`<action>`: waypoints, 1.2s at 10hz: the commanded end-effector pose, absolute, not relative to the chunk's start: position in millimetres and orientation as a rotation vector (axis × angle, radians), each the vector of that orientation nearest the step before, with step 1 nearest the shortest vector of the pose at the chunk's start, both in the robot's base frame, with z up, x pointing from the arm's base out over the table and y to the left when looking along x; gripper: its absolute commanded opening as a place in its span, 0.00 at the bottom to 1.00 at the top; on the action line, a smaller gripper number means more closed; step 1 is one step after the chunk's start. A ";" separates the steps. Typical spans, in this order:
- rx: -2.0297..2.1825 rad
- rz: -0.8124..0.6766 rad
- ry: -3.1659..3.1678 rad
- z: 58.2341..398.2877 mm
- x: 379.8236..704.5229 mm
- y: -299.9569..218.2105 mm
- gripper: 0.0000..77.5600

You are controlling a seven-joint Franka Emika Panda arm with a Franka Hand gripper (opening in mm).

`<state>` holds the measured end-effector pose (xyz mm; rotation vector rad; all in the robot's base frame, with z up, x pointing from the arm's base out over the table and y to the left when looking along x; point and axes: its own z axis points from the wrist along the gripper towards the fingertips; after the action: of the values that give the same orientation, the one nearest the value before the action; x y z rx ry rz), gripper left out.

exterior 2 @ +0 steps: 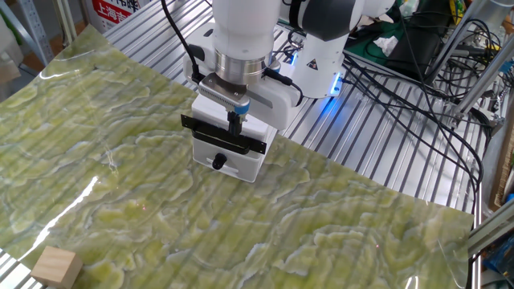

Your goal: Take something out of a drawer

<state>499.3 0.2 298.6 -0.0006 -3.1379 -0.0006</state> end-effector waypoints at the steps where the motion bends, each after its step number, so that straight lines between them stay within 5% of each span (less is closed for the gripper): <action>1: -0.718 -0.080 -2.961 298.6 499.3 0.2 0.00; 12: -0.832 -0.072 -2.928 300.2 508.0 -1.2 0.00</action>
<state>501.6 0.2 298.3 -0.6225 -3.0020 -0.0485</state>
